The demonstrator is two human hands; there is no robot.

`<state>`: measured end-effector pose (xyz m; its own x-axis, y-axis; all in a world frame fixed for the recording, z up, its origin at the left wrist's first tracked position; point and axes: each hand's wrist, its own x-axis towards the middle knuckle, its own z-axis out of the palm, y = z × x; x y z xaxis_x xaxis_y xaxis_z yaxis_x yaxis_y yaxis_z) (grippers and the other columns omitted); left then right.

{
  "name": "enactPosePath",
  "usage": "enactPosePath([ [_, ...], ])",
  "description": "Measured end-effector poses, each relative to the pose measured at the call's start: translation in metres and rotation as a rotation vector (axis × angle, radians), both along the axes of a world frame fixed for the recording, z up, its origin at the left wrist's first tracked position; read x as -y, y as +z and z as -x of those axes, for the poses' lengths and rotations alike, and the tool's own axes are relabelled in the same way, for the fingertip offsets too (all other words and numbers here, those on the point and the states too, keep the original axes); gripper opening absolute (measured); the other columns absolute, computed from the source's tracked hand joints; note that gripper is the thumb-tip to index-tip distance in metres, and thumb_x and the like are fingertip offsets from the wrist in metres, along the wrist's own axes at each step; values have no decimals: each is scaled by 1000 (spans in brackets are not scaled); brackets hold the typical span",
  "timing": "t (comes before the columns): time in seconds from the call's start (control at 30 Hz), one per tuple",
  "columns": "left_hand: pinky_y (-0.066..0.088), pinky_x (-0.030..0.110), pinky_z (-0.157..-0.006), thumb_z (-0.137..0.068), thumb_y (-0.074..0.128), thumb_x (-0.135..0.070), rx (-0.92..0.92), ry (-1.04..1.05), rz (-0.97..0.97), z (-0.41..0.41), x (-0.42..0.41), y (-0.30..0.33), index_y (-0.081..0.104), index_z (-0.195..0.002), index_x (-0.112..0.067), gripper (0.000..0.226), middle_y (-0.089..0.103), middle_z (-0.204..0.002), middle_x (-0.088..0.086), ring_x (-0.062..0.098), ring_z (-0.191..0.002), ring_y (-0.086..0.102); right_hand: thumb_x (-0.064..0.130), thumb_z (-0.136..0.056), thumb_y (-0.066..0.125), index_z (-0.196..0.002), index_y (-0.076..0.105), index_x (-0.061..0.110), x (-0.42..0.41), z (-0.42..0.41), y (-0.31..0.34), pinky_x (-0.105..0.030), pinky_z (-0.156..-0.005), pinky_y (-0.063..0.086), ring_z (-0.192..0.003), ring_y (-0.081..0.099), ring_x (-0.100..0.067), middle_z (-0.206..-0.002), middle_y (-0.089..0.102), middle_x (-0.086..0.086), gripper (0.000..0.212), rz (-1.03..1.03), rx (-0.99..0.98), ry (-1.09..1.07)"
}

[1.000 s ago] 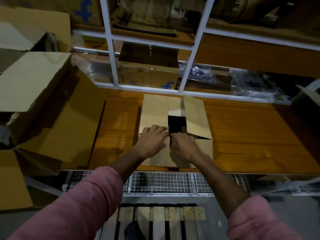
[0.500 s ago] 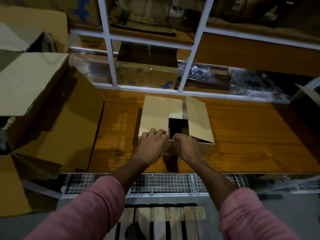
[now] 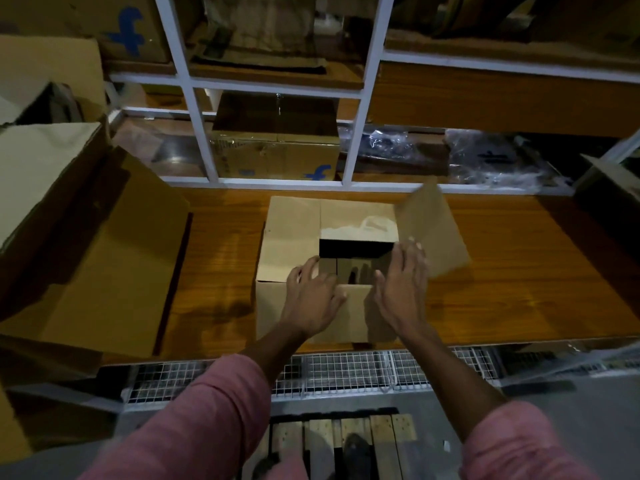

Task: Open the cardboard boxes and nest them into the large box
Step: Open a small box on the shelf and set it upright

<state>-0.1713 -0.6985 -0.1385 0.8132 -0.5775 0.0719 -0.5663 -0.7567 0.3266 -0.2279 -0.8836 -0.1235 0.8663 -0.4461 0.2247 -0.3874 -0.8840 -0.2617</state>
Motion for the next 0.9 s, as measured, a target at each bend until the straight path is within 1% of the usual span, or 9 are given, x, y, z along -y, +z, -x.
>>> enactPosePath([
  [0.07, 11, 47, -118, -101, 39, -58, -35, 76, -15, 2, 6, 1, 61, -126, -29, 44, 57, -144, -4, 20, -153, 13, 35, -100, 54, -153, 30, 7, 16, -2, 0, -51, -123, 13, -150, 22, -39, -161, 27, -21, 64, -98, -64, -122],
  [0.1, 9, 46, -118, -100, 40, -58, -58, 106, -6, 4, 9, 2, 60, -127, -29, 45, 56, -145, -4, 18, -153, 11, 33, -101, 52, -150, 34, 7, 21, -3, -2, -51, -119, 27, -144, 33, -38, -155, 37, -21, 59, -185, -82, -147],
  [0.17, 6, 42, -118, -101, 42, -57, -83, 132, 21, 7, 13, 6, 59, -129, -29, 44, 52, -149, -3, 17, -153, 9, 27, -104, 48, -147, 39, 6, 26, -7, -2, -39, -88, 45, -123, 52, -32, -138, 52, -17, 48, -379, -87, -136],
  [0.27, 5, 40, -119, -102, 44, -53, -96, 135, 12, 11, 15, 14, 58, -133, -27, 42, 45, -155, -1, 18, -154, 7, 22, -104, 50, -134, 52, 7, 38, -16, -1, -33, -69, 42, -96, 58, -26, -114, 62, -12, 33, -423, -82, -142],
  [0.6, 3, 43, -117, -103, 46, -48, -85, 170, 108, 27, 48, 17, 66, -114, -27, 31, 61, -139, 0, 22, -154, 9, 12, -96, 63, -122, 64, 12, 79, -15, 3, -32, -65, 44, -90, 61, -24, -106, 67, -11, 26, -284, -91, -60],
  [0.7, 0, 56, -120, -89, 69, -44, -19, 82, -172, 28, 63, 20, 57, -136, -30, 51, 47, -152, 1, 30, -154, 8, 0, -83, 72, -138, 58, 11, 84, -18, -3, -43, -96, 53, -119, 59, -31, -132, 62, -15, 57, -82, -32, 189],
  [0.77, 18, 57, -118, -80, 77, -32, 20, -60, -257, 28, 83, 23, 55, -140, -24, 64, 51, -148, 7, 36, -146, 31, -4, -79, 71, -133, 63, 8, 79, -21, -7, -47, -107, 45, -129, 53, -34, -139, 58, -16, 56, -69, 2, 340],
  [0.83, 40, 51, -104, -86, 63, -20, 26, -108, -128, 26, 99, 21, 64, -130, -15, 44, 66, -127, 14, 38, -120, 57, 4, -87, 61, -119, 68, 15, 70, -17, -3, -43, -91, 51, -112, 62, -32, -122, 66, -10, 34, -83, -48, 422],
  [0.9, 34, 59, -108, -92, 51, -29, 59, 7, -45, 23, 102, 24, 70, -119, -11, 37, 69, -122, 15, 39, -119, 59, 14, -96, 50, -114, 65, 21, 68, -11, 0, -41, -76, 53, -96, 66, -29, -111, 67, -4, 25, -91, -90, 444],
])
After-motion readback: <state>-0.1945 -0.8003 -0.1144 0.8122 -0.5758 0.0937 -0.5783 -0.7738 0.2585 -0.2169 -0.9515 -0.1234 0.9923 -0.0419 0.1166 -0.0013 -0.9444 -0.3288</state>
